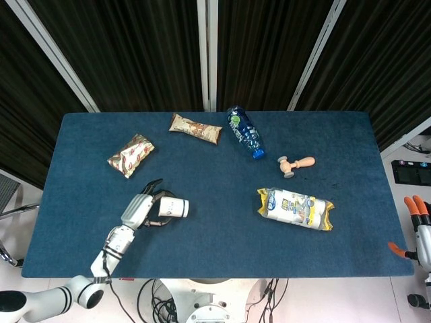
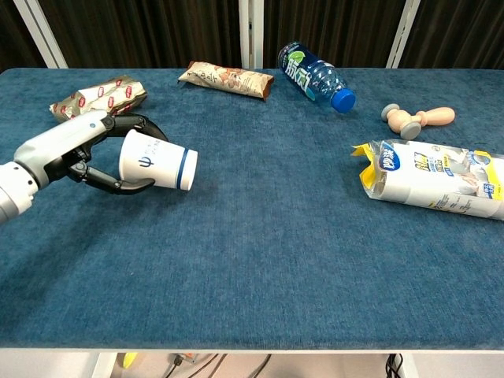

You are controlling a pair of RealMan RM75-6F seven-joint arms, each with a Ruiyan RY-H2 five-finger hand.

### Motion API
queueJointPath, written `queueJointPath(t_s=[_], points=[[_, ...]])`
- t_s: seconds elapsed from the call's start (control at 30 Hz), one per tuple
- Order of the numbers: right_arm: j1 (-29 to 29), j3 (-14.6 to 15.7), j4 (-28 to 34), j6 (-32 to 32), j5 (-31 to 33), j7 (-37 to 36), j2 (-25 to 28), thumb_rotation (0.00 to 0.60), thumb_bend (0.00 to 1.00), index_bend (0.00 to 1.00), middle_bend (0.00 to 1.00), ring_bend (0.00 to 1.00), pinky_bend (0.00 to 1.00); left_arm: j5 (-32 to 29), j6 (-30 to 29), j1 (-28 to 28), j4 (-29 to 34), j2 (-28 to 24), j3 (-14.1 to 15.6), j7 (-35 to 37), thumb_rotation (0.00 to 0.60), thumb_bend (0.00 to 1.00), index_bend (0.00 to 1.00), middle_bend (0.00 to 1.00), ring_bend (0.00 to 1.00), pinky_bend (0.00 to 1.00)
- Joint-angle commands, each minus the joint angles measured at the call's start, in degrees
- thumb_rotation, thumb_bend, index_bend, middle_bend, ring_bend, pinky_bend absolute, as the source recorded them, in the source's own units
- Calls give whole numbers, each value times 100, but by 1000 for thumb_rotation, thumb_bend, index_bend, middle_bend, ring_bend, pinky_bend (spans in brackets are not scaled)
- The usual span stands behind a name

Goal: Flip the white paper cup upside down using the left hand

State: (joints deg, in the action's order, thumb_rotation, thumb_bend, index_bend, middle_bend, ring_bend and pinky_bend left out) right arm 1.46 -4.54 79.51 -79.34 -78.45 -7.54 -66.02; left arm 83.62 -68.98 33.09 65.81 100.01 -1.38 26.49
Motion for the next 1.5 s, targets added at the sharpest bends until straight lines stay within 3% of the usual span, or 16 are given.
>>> queueJointPath(t_s=[0.03, 0.27, 0.97, 1.2, 1.37, 1.5], points=[[7, 4, 0, 14, -6, 4, -3, 600, 26, 0, 0, 0, 0, 71, 11, -12, -69, 11, 3, 54, 600, 285, 371, 336, 21, 46], [17, 3, 3, 48, 8, 18, -8, 600, 26, 0, 0, 0, 0, 172, 123, -51, -275, 53, 57, 229, 600, 286, 257, 292, 20, 45], [19, 15, -6, 88, 8, 8, 1, 600, 26, 0, 0, 0, 0, 428, 110, -118, -411, 1, 74, 373, 600, 286, 165, 174, 0, 42], [12, 4, -2, 62, 1, -13, 14, 600, 26, 0, 0, 0, 0, 644, -175, -132, -272, -159, 59, 192, 600, 285, 165, 151, 0, 37], [4, -4, 1, 49, 5, -37, 35, 600, 26, 0, 0, 0, 0, 1010, -396, -15, 281, -682, 60, -868, 600, 286, 159, 124, 0, 12], [-13, -40, 35, -26, 31, 47, 62, 600, 26, 0, 0, 0, 0, 820, 413, 229, 1674, -1598, 89, -2824, 600, 275, 156, 72, 0, 0]])
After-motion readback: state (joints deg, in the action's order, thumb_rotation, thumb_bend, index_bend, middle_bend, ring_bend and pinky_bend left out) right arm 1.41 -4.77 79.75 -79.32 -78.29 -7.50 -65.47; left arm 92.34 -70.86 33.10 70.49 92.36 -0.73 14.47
